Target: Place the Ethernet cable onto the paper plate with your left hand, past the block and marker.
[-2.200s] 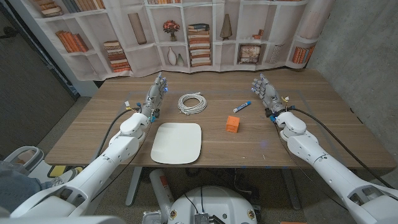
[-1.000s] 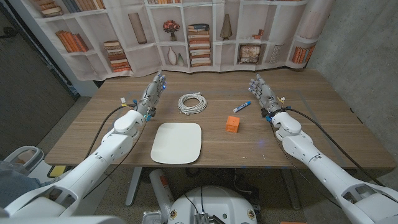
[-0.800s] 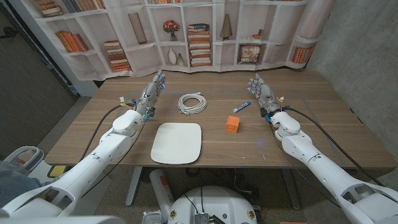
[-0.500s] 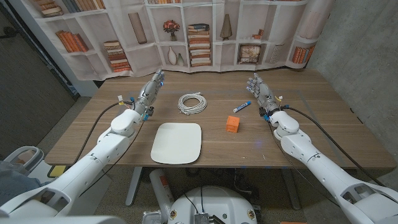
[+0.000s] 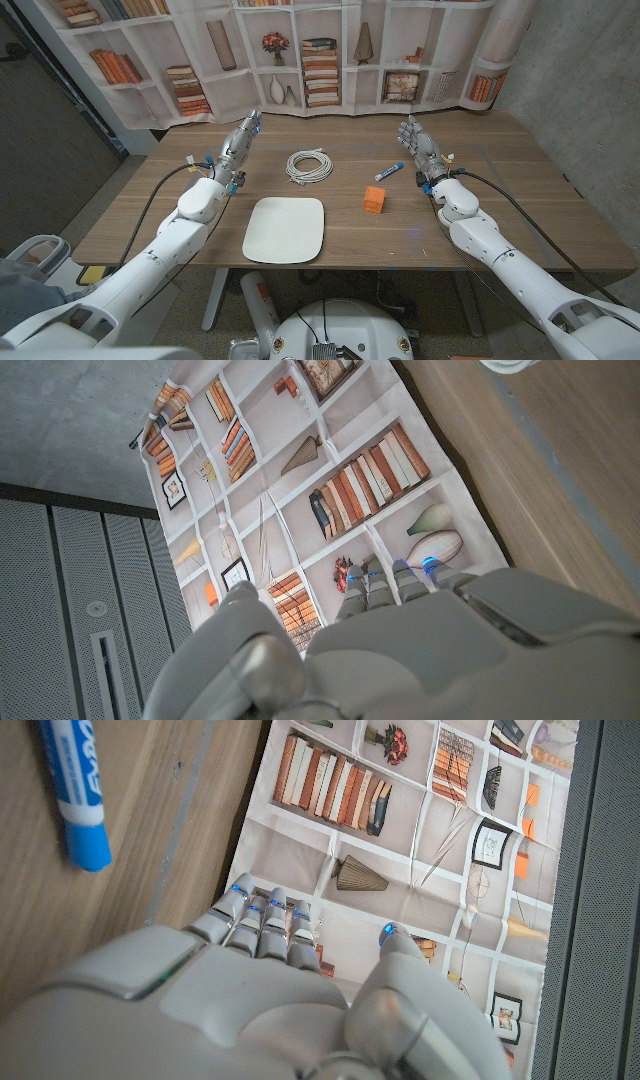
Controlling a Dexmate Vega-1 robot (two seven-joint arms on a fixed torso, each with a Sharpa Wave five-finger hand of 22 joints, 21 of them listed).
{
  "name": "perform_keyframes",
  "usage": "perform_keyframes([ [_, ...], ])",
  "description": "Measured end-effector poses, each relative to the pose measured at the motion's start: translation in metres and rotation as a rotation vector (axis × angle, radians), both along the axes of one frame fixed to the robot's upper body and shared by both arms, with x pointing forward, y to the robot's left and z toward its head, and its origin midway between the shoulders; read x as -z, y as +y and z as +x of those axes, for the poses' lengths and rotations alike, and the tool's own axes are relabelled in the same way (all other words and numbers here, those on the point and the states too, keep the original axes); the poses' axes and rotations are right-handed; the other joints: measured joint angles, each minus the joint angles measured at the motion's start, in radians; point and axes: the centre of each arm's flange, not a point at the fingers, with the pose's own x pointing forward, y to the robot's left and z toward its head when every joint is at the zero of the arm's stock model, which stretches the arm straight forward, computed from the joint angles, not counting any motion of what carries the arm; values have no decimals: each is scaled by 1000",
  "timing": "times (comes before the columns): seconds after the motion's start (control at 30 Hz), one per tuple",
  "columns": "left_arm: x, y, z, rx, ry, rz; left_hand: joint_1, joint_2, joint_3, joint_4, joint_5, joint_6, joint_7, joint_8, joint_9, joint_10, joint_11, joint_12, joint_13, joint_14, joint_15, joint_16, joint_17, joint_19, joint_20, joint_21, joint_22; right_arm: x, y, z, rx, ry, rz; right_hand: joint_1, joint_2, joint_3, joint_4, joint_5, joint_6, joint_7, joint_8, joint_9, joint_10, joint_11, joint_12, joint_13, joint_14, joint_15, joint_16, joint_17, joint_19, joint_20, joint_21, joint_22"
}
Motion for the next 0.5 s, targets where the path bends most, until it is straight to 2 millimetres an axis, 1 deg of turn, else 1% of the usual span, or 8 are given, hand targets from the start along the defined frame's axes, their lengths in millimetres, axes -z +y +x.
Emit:
perform_keyframes([
  [0.03,-4,-2,-5,-9,-43,16,0,0,0,0,0,0,0,0,0,2,2,0,0,0,0,0,0,0,0,0,0,-2,1,-2,-3,-6,-3,0,0,1,-1,0,0,0,0,0,0,0,0,0,0,0,0,0,0,0,0,0],
  [0.1,-5,-2,-6,-13,-51,21,2,2,0,0,0,0,0,0,0,2,2,0,0,6,-5,0,0,4,4,0,0,-2,1,-2,-3,-7,-3,0,0,1,-1,0,0,0,0,0,0,0,0,0,6,-6,0,0,0,0,0,0],
  [0.2,-5,-4,-7,-22,-65,37,9,1,0,0,0,4,-4,0,0,2,2,0,0,6,-5,0,0,5,5,0,0,-4,0,-3,-4,-12,-6,0,0,1,-1,0,0,0,0,0,5,-5,0,0,5,-5,0,0,0,0,-1,0],
  [0.23,-6,-5,-8,-24,-68,43,9,1,0,0,0,4,-4,0,0,2,2,0,0,8,-3,0,0,5,5,0,0,-4,0,-3,-5,-11,-7,0,0,1,-1,0,0,0,0,0,6,-6,0,0,5,-5,0,0,4,-4,-6,0],
  [0.37,-6,-5,-8,-40,-77,57,13,5,3,-2,0,5,-5,0,0,2,2,0,0,10,-1,0,0,5,5,0,0,-5,0,-4,-4,-13,-8,0,0,1,-1,-5,4,-4,0,0,5,-6,0,0,5,-5,0,0,4,-4,-7,0],
  [0.47,-9,-8,-13,-42,-93,74,13,5,3,-3,4,11,0,0,0,5,-2,0,0,16,-6,0,0,5,5,0,0,-5,0,-3,-9,-9,-10,0,0,-3,-5,-5,5,-5,0,0,6,-6,0,0,5,-5,0,0,4,-4,-7,0],
  [0.5,-9,-8,-13,-46,-96,77,15,7,3,-3,4,15,-4,0,0,5,-2,0,0,17,-4,0,0,5,5,0,0,-5,0,-3,-9,-9,-10,0,0,-3,-5,-5,5,-5,0,0,5,-6,0,0,5,-5,0,0,4,-4,-7,0],
])
